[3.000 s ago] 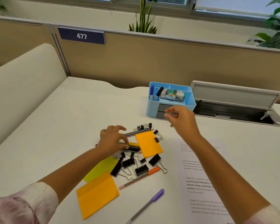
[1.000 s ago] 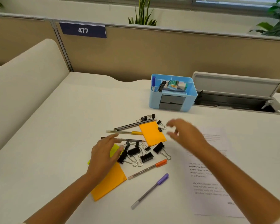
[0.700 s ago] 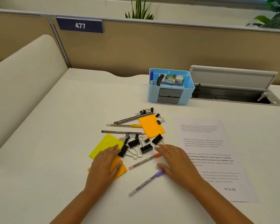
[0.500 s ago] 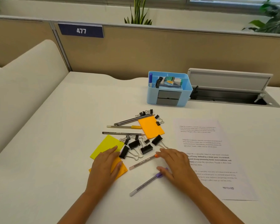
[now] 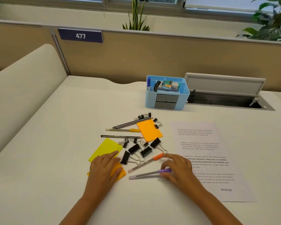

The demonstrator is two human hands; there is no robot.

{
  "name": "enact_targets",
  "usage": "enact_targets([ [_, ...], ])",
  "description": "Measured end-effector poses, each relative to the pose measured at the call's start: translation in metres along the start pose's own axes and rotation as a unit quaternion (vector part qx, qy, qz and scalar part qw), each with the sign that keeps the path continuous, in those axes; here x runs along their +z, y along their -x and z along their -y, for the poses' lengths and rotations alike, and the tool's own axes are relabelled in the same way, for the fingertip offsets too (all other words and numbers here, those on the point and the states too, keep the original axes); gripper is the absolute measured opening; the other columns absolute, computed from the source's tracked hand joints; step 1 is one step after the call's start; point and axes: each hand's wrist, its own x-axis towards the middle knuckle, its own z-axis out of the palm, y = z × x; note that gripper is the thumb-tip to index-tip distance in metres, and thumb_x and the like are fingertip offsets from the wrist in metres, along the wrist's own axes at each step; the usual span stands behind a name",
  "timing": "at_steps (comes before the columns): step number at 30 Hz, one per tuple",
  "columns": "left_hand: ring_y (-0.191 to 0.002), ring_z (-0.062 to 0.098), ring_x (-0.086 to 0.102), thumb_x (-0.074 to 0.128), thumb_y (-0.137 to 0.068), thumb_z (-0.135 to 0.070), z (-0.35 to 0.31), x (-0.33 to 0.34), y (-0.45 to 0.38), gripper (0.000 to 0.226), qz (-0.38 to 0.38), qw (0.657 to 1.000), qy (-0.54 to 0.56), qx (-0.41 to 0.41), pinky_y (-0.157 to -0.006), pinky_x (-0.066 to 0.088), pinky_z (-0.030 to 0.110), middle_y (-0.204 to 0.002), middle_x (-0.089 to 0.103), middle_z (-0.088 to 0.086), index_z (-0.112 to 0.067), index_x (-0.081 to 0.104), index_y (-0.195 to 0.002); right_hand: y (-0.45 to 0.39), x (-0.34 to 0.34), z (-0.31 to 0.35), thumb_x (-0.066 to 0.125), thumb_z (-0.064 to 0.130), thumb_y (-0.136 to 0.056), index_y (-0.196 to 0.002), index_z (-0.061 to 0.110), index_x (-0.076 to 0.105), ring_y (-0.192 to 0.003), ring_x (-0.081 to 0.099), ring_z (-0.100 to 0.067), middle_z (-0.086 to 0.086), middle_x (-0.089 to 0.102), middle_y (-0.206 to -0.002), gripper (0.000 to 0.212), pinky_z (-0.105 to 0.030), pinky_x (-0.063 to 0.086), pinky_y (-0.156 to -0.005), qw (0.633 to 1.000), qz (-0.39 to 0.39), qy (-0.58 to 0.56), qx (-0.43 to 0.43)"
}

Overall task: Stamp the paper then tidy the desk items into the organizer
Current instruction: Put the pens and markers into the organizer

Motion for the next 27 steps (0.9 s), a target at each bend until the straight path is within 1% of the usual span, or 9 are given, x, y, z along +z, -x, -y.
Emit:
enact_targets([
  [4, -0.104, 0.014, 0.049, 0.027, -0.093, -0.051, -0.002, -0.003, 0.003, 0.053, -0.049, 0.998, 0.033, -0.016, -0.091, 0.031, 0.034, -0.115, 0.063, 0.002, -0.017, 0.068, -0.088, -0.013, -0.029, 0.003, 0.064, 0.029, -0.083, -0.086, 0.033, 0.060, -0.094, 0.052, 0.005, 0.016, 0.056, -0.099, 0.007, -0.021, 0.035, -0.087, 0.978, -0.078, -0.183, 0.065],
  [7, -0.101, 0.018, 0.053, 0.039, -0.087, -0.050, -0.011, -0.002, 0.004, 0.041, -0.086, 0.994, 0.055, -0.048, -0.086, 0.030, 0.031, -0.112, 0.064, -0.001, -0.021, 0.068, -0.083, -0.027, -0.051, 0.005, 0.067, 0.021, -0.082, -0.083, 0.028, 0.063, -0.077, 0.054, 0.006, 0.007, 0.064, -0.089, 0.008, -0.005, 0.039, -0.068, 0.950, -0.136, -0.260, 0.106],
  [11, -0.094, 0.007, 0.044, 0.059, -0.077, -0.044, -0.040, 0.006, -0.003, 0.017, -0.067, 0.997, 0.037, -0.021, -0.073, 0.036, 0.034, -0.096, 0.066, -0.010, -0.030, 0.067, -0.080, -0.053, -0.078, 0.003, 0.068, 0.016, -0.081, -0.079, 0.026, 0.065, -0.067, 0.057, 0.008, 0.009, 0.069, -0.085, 0.010, -0.004, 0.043, -0.060, 0.906, -0.178, -0.353, 0.150],
  [13, -0.089, 0.005, 0.042, 0.080, -0.062, -0.035, -0.054, 0.009, -0.012, 0.021, -0.015, 0.999, 0.031, -0.013, -0.068, 0.036, 0.032, -0.088, 0.066, -0.013, -0.032, 0.067, -0.078, -0.072, -0.095, 0.005, 0.066, 0.015, -0.082, -0.079, 0.026, 0.065, -0.072, 0.060, 0.007, 0.012, 0.068, -0.087, 0.011, -0.005, 0.045, -0.060, 0.892, -0.202, -0.372, 0.156],
  [15, -0.087, 0.005, 0.046, 0.084, -0.056, -0.038, -0.065, 0.012, -0.021, 0.029, 0.056, 0.998, -0.030, -0.007, -0.069, 0.033, 0.031, -0.087, 0.065, -0.016, -0.035, 0.068, -0.079, -0.096, -0.114, 0.008, 0.063, 0.012, -0.084, -0.078, 0.023, 0.062, -0.079, 0.062, -0.002, 0.011, 0.065, -0.090, 0.013, -0.011, 0.049, -0.063, 0.878, -0.225, -0.395, 0.150],
  [19, -0.113, 0.014, 0.038, 0.041, -0.092, -0.040, -0.070, 0.026, -0.030, 0.028, 0.129, 0.985, -0.109, -0.027, -0.083, 0.018, 0.033, -0.119, 0.048, -0.014, -0.030, 0.053, -0.115, -0.154, -0.159, 0.013, 0.059, 0.010, -0.087, -0.082, 0.022, 0.059, -0.080, 0.062, -0.010, 0.003, 0.063, -0.088, 0.013, -0.016, 0.054, -0.069, 0.857, -0.293, -0.407, 0.121],
  [21, -0.107, 0.015, 0.044, 0.049, -0.088, -0.040, -0.071, 0.023, -0.033, 0.023, 0.123, 0.985, -0.116, -0.023, -0.086, 0.025, 0.035, -0.110, 0.055, -0.012, -0.028, 0.057, -0.105, -0.187, -0.176, 0.012, 0.060, 0.010, -0.087, -0.086, 0.019, 0.059, -0.081, 0.062, -0.013, 0.000, 0.063, -0.088, 0.009, -0.020, 0.055, -0.073, 0.855, -0.309, -0.401, 0.114],
  [24, -0.063, 0.012, 0.059, 0.088, -0.039, -0.040, -0.078, 0.012, -0.036, 0.037, 0.133, 0.986, -0.101, -0.001, -0.063, 0.044, 0.032, -0.062, 0.060, -0.014, -0.030, 0.062, -0.063, -0.233, -0.186, 0.008, 0.061, 0.007, -0.085, -0.087, 0.016, 0.061, -0.086, 0.062, -0.020, -0.005, 0.064, -0.089, 0.009, -0.032, 0.055, -0.084, 0.862, -0.305, -0.382, 0.130],
  [27, -0.070, 0.012, 0.062, 0.088, -0.041, -0.038, -0.078, 0.016, -0.039, 0.038, 0.135, 0.985, -0.107, -0.018, -0.079, 0.033, 0.035, -0.067, 0.063, -0.014, -0.033, 0.067, -0.072, -0.265, -0.183, 0.002, 0.061, 0.007, -0.084, -0.086, 0.014, 0.063, -0.087, 0.063, -0.023, -0.010, 0.067, -0.093, 0.008, -0.039, 0.054, -0.086, 0.869, -0.307, -0.356, 0.153],
])
